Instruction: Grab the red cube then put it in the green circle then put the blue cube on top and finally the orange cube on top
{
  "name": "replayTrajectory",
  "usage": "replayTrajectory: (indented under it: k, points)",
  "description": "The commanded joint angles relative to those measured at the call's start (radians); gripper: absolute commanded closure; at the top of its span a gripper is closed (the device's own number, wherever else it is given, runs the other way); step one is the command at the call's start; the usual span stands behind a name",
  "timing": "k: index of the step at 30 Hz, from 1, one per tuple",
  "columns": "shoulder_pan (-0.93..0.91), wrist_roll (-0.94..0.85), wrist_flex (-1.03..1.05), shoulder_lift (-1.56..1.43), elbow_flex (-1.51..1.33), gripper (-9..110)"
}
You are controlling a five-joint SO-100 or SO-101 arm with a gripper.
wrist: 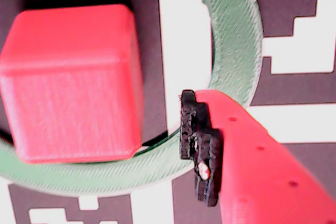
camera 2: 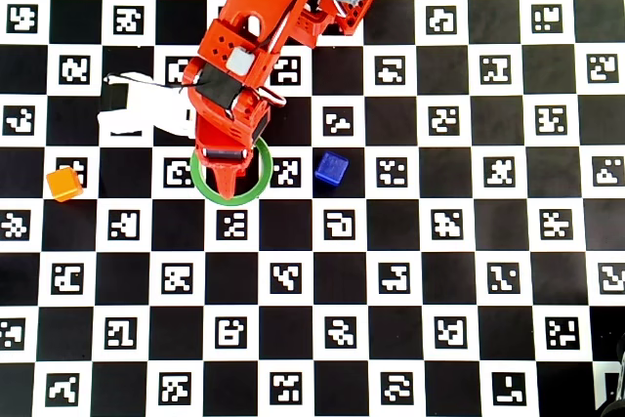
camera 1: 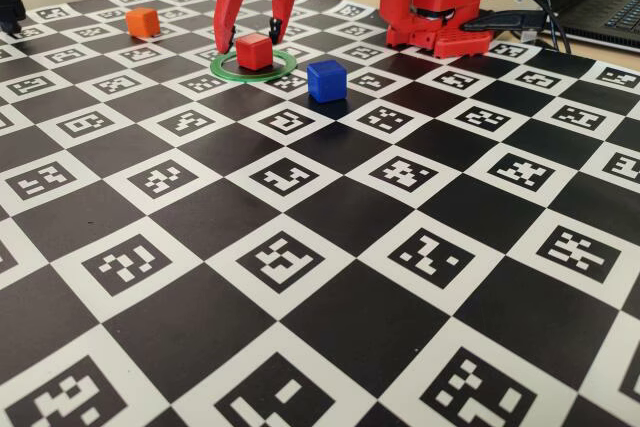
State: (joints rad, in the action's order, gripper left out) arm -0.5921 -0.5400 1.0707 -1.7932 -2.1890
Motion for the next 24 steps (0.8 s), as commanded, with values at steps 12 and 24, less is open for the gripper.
replayTrajectory:
  k: [12,24]
  points:
    - [0.052,0.123,0.276,-0.229,0.253,60]
    - [0.239,0.479,0.54,-0.255,0.472,63]
